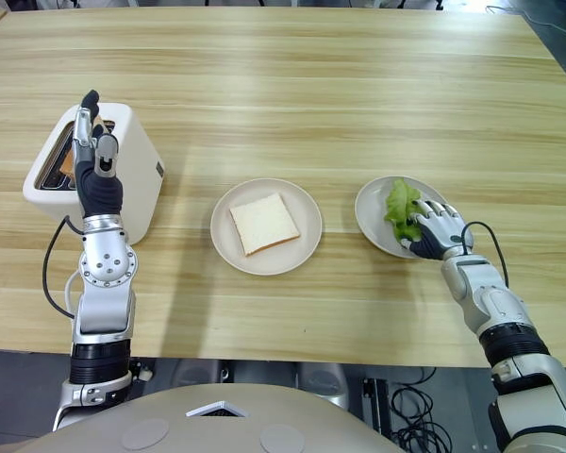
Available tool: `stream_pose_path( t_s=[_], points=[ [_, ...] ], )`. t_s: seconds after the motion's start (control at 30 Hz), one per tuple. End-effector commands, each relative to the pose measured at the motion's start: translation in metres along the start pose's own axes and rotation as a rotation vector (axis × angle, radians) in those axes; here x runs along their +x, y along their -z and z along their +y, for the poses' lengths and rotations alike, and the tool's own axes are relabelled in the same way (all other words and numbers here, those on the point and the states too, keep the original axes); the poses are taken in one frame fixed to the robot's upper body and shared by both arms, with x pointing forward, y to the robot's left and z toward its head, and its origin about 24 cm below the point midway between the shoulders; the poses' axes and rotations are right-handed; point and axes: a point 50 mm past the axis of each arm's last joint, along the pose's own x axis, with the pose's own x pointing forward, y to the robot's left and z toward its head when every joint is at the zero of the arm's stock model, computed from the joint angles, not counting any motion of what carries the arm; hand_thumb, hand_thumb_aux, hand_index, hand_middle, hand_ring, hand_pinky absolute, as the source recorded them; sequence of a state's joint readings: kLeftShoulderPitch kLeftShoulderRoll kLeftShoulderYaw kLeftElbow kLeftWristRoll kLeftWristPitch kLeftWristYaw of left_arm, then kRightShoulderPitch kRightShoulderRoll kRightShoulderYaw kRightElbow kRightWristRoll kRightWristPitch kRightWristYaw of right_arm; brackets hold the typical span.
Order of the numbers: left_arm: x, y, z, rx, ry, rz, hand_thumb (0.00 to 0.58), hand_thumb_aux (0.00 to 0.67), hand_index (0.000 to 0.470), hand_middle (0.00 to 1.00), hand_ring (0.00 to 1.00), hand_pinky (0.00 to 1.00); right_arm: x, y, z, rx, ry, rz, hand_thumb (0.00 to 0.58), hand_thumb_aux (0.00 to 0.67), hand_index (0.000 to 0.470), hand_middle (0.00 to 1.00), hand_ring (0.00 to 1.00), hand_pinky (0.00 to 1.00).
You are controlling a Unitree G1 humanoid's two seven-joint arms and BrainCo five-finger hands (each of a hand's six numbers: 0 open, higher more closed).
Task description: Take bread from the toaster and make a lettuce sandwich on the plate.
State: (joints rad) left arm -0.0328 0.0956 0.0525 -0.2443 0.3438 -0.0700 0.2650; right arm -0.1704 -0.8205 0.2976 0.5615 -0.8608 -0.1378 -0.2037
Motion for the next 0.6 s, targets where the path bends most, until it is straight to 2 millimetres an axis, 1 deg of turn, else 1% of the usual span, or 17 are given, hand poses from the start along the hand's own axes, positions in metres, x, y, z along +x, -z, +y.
stream_pose_path(
  t_s=[0.03,0.07,0.17,0.27,0.3,0.33,0.53,0.6],
  points=[
    [-0.001,0.003,-0.004,0.002,0.02,0.01,0.0,0.0,0.0,0.0,0.0,0.0,-0.002,-0.007,0.01,0.015,-0.038,-0.025,0.579,0.644,0.442,0.0,0.0,0.0],
    [-0.001,0.004,-0.005,0.003,0.024,0.011,0.0,0.0,0.0,0.0,0.0,0.0,-0.001,-0.008,0.009,0.021,-0.03,-0.033,0.58,0.67,0.46,0.0,0.0,0.0],
    [-0.002,0.006,-0.007,0.004,0.03,0.015,0.0,0.0,0.0,0.0,0.0,0.0,0.001,-0.012,0.001,0.032,0.016,-0.051,0.58,0.67,0.46,0.0,0.0,0.0],
    [-0.003,0.007,-0.01,0.002,0.037,0.021,0.0,0.0,0.0,0.0,0.0,0.0,0.005,-0.013,-0.012,0.043,0.093,-0.071,0.58,0.67,0.46,0.0,0.0,0.0],
    [-0.003,0.008,-0.011,0.001,0.04,0.022,0.0,0.0,0.0,0.0,0.0,0.0,0.006,-0.015,-0.017,0.05,0.126,-0.082,0.58,0.67,0.46,0.39,0.39,0.39],
    [-0.004,0.008,-0.012,0.0,0.043,0.023,0.0,0.0,0.0,0.0,0.0,0.0,0.007,-0.016,-0.021,0.056,0.151,-0.094,0.58,0.67,0.46,1.0,1.0,1.0],
    [-0.004,0.01,-0.017,-0.001,0.053,0.028,0.0,0.0,0.0,0.0,0.0,0.0,0.01,-0.02,-0.032,0.092,0.247,-0.131,0.58,0.67,0.46,1.0,1.0,1.0],
    [-0.004,0.012,-0.017,0.0,0.056,0.031,0.0,0.0,0.0,0.0,0.0,0.0,0.012,-0.023,-0.04,0.11,0.294,-0.149,0.58,0.67,0.46,1.0,1.0,1.0]
  ],
)
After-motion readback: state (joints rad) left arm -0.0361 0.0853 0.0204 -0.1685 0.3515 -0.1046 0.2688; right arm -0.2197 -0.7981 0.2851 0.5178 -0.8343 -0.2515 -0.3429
